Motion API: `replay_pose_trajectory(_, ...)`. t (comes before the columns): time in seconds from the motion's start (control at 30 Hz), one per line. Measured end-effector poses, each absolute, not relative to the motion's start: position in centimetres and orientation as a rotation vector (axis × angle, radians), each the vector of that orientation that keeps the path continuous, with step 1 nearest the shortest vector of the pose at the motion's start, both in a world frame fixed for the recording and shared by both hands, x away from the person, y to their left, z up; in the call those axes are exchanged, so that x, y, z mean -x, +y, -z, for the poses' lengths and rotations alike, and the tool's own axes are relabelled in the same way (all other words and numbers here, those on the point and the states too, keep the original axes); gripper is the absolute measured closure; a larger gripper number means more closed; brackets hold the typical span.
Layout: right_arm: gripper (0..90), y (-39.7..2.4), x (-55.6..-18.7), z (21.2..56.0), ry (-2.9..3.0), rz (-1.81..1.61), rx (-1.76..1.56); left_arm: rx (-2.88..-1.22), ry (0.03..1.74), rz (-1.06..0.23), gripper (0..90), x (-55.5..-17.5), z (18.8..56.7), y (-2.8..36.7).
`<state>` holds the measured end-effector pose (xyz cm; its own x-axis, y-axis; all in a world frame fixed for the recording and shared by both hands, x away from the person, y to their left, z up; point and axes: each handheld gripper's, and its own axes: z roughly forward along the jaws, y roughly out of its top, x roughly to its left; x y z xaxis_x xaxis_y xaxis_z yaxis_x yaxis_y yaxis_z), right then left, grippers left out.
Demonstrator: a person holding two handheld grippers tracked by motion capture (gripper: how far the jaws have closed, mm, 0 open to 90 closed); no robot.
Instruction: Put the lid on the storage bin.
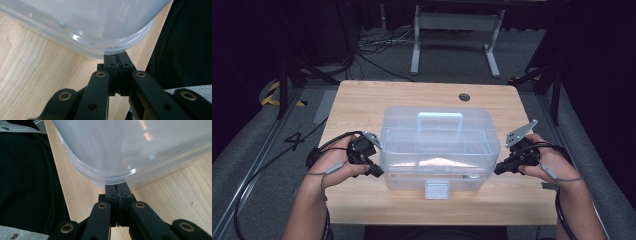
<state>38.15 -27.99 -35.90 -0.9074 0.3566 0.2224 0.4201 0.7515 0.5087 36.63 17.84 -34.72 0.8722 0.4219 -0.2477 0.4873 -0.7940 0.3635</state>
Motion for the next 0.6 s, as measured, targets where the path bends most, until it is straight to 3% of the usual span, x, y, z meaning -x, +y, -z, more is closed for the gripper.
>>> replay_pose_trajectory(0.6, 89.7, -27.9, -38.19, 36.13, -2.835, 0.823, 0.627, -2.644, 0.653, 0.248, 87.7, -36.78, 35.09, 17.82)
